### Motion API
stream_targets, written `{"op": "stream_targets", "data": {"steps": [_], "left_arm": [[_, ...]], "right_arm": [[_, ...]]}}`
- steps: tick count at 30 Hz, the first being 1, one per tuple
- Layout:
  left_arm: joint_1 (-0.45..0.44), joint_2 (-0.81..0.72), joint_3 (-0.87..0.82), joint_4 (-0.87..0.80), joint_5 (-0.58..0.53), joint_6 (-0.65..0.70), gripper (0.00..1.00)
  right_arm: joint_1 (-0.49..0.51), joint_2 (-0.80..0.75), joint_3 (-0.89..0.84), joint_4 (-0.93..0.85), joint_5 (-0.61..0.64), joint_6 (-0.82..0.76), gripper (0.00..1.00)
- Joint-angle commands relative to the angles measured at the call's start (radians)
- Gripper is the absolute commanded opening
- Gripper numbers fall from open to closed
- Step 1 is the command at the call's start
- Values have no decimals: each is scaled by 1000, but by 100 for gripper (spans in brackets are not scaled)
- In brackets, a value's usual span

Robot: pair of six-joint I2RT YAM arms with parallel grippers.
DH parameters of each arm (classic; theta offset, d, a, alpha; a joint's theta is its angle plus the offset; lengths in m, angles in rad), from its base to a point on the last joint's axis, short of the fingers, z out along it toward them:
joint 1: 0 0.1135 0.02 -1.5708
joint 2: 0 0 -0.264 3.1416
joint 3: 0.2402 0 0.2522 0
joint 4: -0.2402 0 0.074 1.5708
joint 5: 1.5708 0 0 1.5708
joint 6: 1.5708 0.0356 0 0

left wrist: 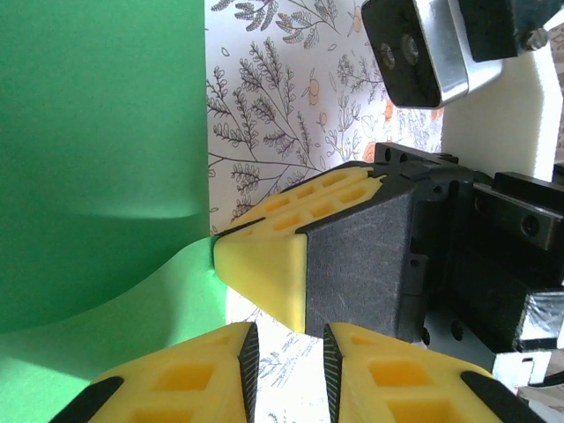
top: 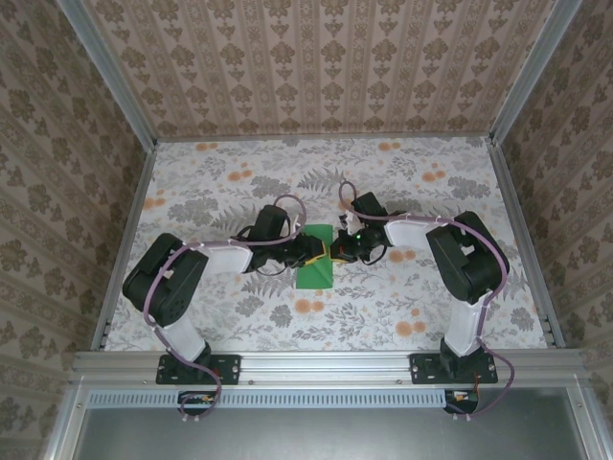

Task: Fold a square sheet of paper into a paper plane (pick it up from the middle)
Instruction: Fold the triangle a second time at the center of the table.

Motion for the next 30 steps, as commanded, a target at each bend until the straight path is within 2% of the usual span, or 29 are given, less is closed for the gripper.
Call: {"op": "stream_targets", "data": {"steps": [1, 30], "left_arm": [[2, 25, 28, -30, 27, 32, 29], [2, 80, 22, -42, 10, 36, 28]], "right_arm": [[4, 16, 30, -38, 23, -25, 7], [6, 48, 43, -52, 28, -24, 7]]}}
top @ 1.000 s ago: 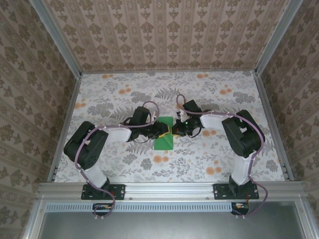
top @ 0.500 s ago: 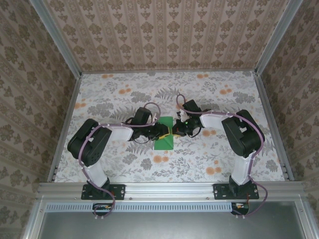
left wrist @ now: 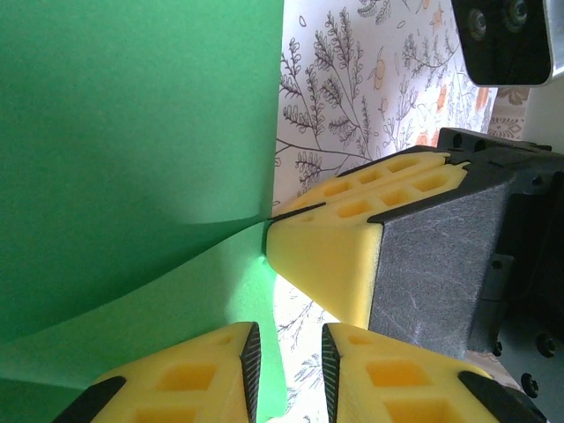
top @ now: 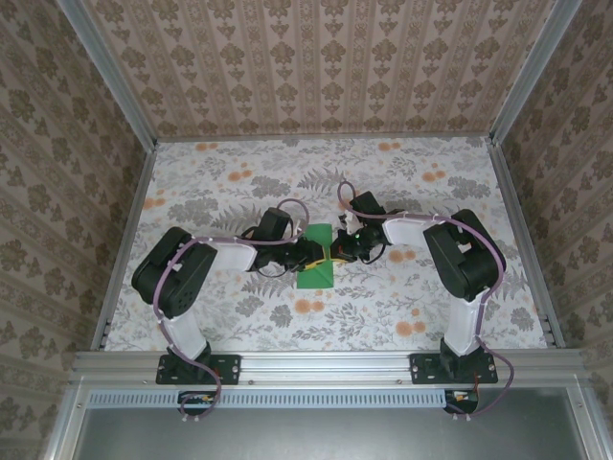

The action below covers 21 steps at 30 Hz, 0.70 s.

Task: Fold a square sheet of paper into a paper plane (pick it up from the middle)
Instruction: Fold the triangle a second time at the center of the table.

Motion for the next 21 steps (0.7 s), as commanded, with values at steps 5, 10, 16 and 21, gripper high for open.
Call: {"op": "stream_targets", "data": {"steps": [5, 10, 16, 21], "left_arm": [[2, 21, 12, -12, 4, 29, 28], [2, 29, 18, -16, 7, 29, 28], [2, 36, 19, -16, 9, 29, 28], [2, 38, 20, -16, 10, 29, 27]], "right_arm": [[5, 21, 15, -32, 19, -21, 7], [5, 24, 16, -40, 31, -21, 7], [6, 20, 13, -44, 36, -22, 7], [6, 5, 11, -44, 33, -21, 7]]}}
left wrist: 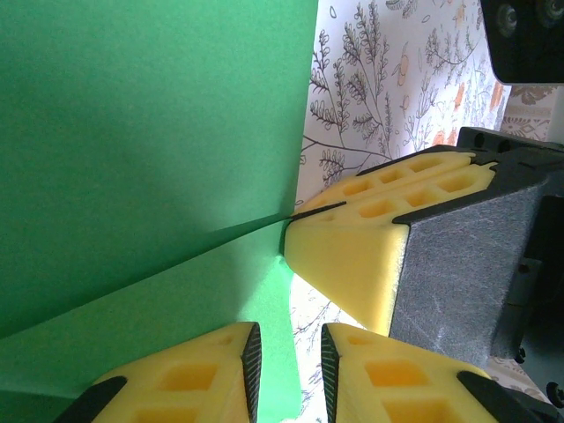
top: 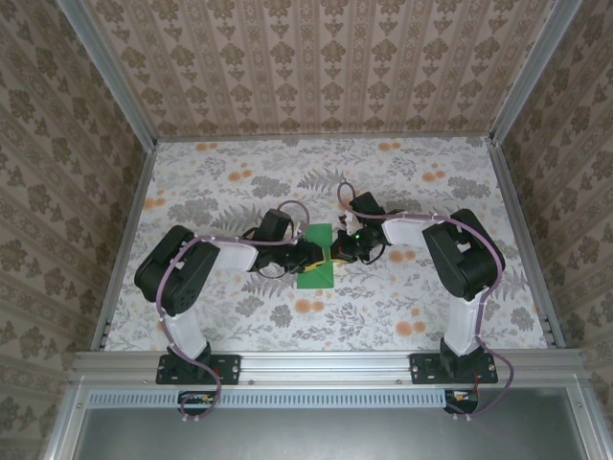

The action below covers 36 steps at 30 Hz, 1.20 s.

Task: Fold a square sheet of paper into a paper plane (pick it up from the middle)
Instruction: Fold the triangle a second time at the center of the table.

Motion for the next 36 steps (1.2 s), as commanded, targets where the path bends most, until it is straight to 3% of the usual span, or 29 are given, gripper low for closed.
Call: {"op": "stream_targets", "data": {"steps": [1, 36], "left_arm": [[3, 17, 20, -14, 9, 29, 27], [3, 40, -23, -56, -52, 3, 26]], "right_arm": [[5, -6, 10, -42, 27, -21, 7], [9, 18, 3, -46, 17, -22, 7]]}}
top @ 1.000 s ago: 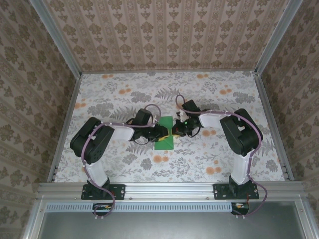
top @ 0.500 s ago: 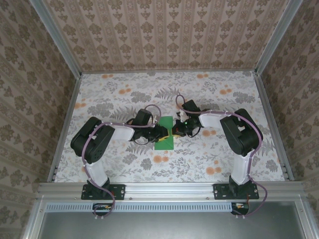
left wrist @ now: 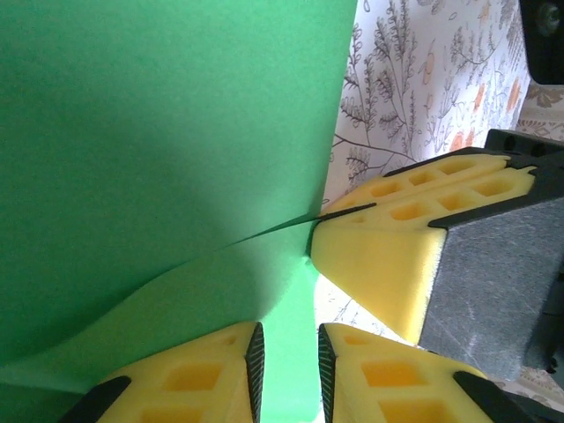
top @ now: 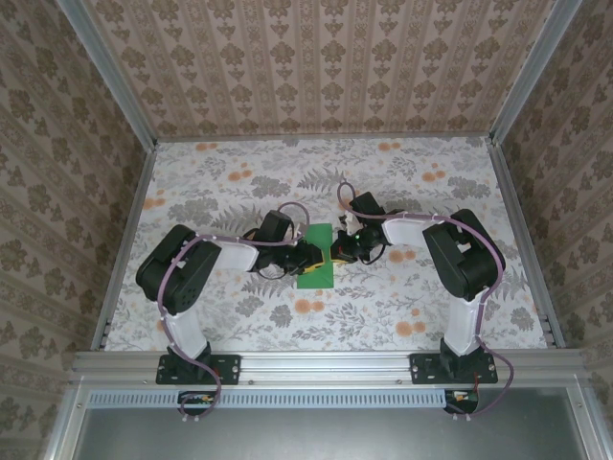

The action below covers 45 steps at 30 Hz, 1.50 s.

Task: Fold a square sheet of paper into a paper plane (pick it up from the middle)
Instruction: Fold the triangle a second time at the center of the table.

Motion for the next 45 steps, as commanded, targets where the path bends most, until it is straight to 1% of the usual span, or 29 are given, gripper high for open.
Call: {"op": "stream_targets", "data": {"steps": [1, 10, 12, 17, 20, 22, 26, 28, 31, 39, 45], "left_arm": [[4, 26, -22, -46, -40, 3, 26], [4, 35, -42, -74, -71, -9, 25], [4, 35, -43, -90, -82, -14, 25], [2, 34, -48, -136, -115, -25, 22], [2, 32, -53, -152, -132, -27, 21], [2, 33, -54, -155, -139, -30, 20], [-1, 37, -52, -158, -148, -34, 18], [-2, 39, -54, -159, -153, -37, 16], [-2, 39, -53, -171, -163, -38, 13], [-2, 47, -48, -193, -179, -46, 7], [-2, 47, -43, -213, -190, -44, 6]], "right_arm": [[7, 22, 5, -40, 14, -18, 7], [8, 17, 13, -52, 15, -18, 8], [9, 2, 18, -62, 18, -12, 11], [1, -95, 0, -79, 48, -3, 26], [1, -157, -31, -87, 66, -4, 27], [6, -186, -58, -97, 69, -3, 24], [36, -235, -110, -98, 79, 22, 11], [62, -260, -125, -98, 84, 38, 5], [115, -271, -132, -105, 107, 62, 1], [197, -202, -112, -72, 149, 111, 0], [219, -144, -67, -81, 186, 122, 0]]}}
